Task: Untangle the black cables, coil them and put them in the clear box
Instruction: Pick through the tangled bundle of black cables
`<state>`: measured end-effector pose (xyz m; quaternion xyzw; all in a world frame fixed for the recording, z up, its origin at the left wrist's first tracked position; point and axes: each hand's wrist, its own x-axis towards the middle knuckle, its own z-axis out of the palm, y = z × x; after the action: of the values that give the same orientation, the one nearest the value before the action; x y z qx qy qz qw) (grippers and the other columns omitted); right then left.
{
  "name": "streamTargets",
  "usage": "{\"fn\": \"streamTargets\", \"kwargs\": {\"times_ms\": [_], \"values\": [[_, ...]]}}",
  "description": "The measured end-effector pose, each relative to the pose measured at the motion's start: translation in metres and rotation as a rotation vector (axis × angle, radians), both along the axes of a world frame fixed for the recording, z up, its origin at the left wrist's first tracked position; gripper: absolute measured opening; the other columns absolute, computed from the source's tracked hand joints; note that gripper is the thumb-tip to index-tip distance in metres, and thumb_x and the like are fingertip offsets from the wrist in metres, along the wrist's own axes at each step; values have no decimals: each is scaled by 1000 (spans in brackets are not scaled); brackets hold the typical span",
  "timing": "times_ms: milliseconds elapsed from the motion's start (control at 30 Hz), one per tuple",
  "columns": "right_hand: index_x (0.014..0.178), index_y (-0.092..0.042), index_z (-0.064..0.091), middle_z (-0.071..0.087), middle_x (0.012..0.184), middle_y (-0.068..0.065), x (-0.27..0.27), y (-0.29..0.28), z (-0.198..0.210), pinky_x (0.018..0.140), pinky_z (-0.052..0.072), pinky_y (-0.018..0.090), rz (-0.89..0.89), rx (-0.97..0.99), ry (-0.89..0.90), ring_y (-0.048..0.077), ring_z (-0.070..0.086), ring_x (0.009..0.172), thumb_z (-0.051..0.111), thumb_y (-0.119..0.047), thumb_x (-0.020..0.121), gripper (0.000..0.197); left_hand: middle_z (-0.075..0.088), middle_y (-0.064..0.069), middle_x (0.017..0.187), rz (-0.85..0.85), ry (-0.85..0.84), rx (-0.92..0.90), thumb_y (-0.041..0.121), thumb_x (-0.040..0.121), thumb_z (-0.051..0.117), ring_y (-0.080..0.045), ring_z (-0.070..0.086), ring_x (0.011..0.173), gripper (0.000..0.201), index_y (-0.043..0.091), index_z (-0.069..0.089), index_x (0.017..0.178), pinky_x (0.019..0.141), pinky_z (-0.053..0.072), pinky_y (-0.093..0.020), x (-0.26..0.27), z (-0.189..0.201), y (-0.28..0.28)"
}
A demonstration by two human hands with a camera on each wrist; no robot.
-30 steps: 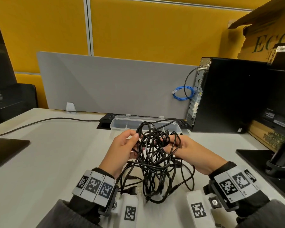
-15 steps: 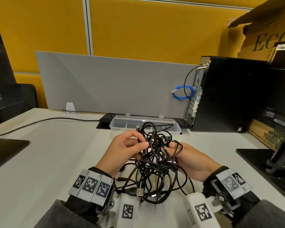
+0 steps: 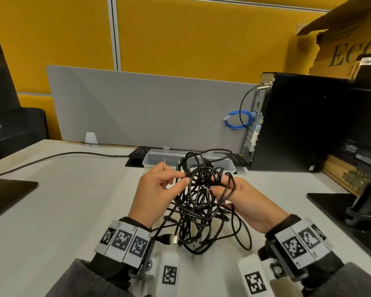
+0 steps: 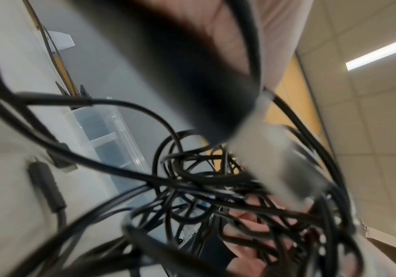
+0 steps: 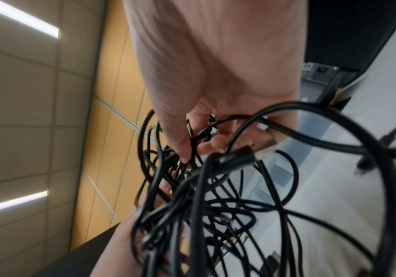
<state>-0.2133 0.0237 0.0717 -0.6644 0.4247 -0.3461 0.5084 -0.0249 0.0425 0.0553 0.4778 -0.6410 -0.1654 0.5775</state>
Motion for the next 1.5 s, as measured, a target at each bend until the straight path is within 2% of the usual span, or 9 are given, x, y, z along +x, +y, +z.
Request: {"fn": "streamTargets", "kwargs": {"times_ms": [200,500,633,733,833,967,1167,1300,1500], "values": [[104,-23,69,70,96,-4,1,3,-1,86,39,34,10,-12,-27,16,53,93,53,-10,90,25,71,1,73,-25,145,55,6,76,72,-5,63,67,12,17,74,78,68,51,-15,-1,-4,-1],[109,-32,65,65,98,-3,2,7,7,81,43,29,38,-71,94,12,54,86,60,-24,88,23,73,-2,74,-13,271,97,6,77,69,-18,69,73,14,19,73,76,74,56,-28,0,-6,-3],[93,-27,69,64,69,-20,1,7,9,69,39,19,-38,-136,5,-8,54,62,60,-32,87,12,73,-5,73,-109,393,207,2,85,60,-14,70,70,11,9,67,79,70,54,-24,-2,-5,-5],[69,-20,65,54,48,-17,1,2,11,58,36,12,-170,-260,-19,-5,49,49,63,-23,87,19,73,-4,75,-240,463,294,-1,89,52,-12,69,75,17,7,61,76,67,52,-19,-4,-2,-3],[71,-5,68,55,56,-2,-6,-8,6,58,39,19,-326,-298,9,6,48,53,66,-25,85,25,72,-3,84,-357,545,368,3,93,43,-14,67,85,21,8,58,79,71,52,-22,-5,4,2],[80,-14,73,68,75,2,-24,-18,2,66,49,28,-374,-201,13,11,57,60,63,-20,86,13,58,-1,66,-459,717,408,7,93,36,-15,62,78,28,11,47,68,77,49,-31,1,9,3],[75,-21,66,62,69,-11,-53,-27,7,60,39,10,-423,-391,230,-3,54,63,63,-13,86,14,24,11,43,-366,603,463,14,97,40,-7,24,39,33,13,41,63,79,51,-33,12,8,0],[86,-21,66,63,77,-9,-55,-30,3,49,40,5,-388,-419,289,-14,55,52,62,-16,88,6,26,11,40,-336,564,491,18,96,45,-4,25,32,29,7,56,72,66,44,-26,17,9,0],[90,-29,68,67,100,-5,-71,-28,12,80,49,35,-494,-465,869,13,58,86,54,-36,90,15,62,-2,75,-699,740,457,13,82,49,-11,59,64,39,6,57,119,68,53,-21,14,6,1]]}}
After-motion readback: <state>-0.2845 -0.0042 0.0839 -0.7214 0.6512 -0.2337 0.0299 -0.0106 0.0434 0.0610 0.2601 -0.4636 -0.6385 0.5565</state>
